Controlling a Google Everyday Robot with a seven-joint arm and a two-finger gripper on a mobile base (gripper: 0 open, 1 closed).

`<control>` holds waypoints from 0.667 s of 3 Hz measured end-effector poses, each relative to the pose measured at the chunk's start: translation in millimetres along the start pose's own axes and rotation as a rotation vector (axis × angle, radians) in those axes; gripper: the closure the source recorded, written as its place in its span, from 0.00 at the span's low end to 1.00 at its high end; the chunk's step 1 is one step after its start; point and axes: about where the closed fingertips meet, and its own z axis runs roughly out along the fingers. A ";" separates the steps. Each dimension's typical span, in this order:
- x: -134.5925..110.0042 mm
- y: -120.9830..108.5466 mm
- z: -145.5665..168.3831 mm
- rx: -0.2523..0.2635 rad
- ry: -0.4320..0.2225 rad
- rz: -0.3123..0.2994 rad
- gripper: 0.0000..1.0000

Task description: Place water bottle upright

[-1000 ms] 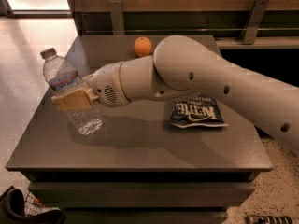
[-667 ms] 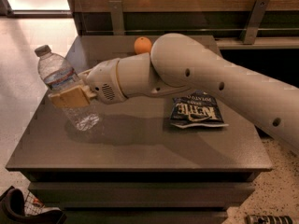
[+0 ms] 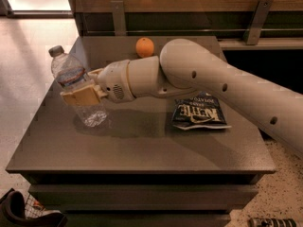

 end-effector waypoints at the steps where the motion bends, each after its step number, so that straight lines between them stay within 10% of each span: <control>1: 9.8 -10.1 -7.2 0.010 -0.039 0.019 1.00; 2: 19.9 -16.1 -16.6 0.024 -0.082 0.040 1.00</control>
Offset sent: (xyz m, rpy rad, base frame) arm 0.0173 -0.0480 -0.0281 0.1451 0.0329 -0.0885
